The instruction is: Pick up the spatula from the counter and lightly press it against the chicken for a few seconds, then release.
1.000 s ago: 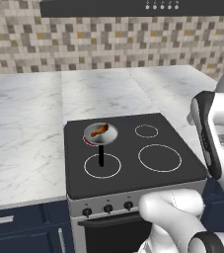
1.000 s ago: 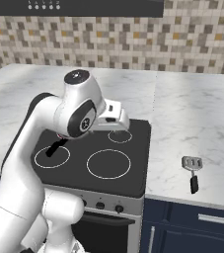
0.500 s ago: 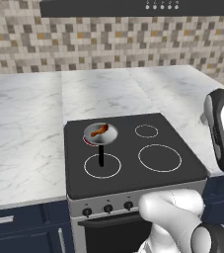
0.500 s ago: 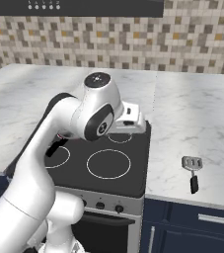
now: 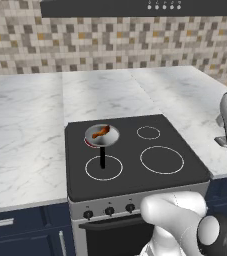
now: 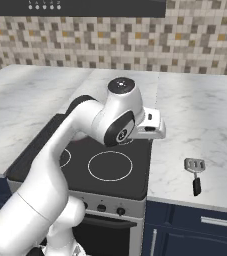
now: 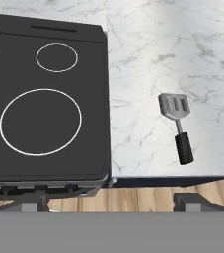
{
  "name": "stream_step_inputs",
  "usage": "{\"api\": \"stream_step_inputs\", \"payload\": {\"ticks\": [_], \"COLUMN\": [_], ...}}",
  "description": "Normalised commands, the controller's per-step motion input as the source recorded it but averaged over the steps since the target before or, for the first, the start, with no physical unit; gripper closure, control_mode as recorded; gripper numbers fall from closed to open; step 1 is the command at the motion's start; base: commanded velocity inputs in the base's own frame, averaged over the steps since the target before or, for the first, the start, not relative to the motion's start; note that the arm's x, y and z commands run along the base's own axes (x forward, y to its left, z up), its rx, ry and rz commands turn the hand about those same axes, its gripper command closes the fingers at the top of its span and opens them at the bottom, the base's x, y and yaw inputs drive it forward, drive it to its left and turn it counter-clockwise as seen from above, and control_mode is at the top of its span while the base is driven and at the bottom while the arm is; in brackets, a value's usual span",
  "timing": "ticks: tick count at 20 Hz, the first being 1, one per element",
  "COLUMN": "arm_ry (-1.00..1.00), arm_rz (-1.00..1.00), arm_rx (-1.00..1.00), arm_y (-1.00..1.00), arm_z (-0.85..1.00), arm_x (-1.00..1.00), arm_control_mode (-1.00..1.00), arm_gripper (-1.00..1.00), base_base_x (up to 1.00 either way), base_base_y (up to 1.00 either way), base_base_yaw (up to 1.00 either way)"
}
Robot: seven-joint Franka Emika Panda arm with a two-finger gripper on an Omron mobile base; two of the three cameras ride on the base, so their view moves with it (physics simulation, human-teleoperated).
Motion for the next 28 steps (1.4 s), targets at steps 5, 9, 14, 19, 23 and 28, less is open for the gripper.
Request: {"api": "stream_step_inputs", "payload": {"ticks": [5, 9, 14, 19, 23, 28], "arm_ry": [0.0, 0.02, 0.02, 0.06, 0.05, 0.03], "arm_rz": [0.0, 0.0, 0.0, 0.0, 0.0, 0.0], "arm_rx": [0.0, 0.0, 0.0, 0.0, 0.0, 0.0], "arm_y": [-0.47, -0.43, -0.4, -0.37, -0.33, -0.26], "arm_z": [-0.16, -0.23, -0.25, -0.26, -0.23, -0.27], "arm_x": [0.0, 0.0, 0.0, 0.0, 0.0, 0.0], "arm_control_mode": [-1.0, -1.0, -1.0, -1.0, -1.0, -1.0], "arm_gripper": [-1.0, -1.0, -1.0, -1.0, -1.0, -1.0], "base_base_x": [0.0, 0.0, 0.0, 0.0, 0.0, 0.0], "base_base_y": [0.0, 0.0, 0.0, 0.0, 0.0, 0.0], "base_base_yaw": [0.0, 0.0, 0.0, 0.0, 0.0, 0.0]}}
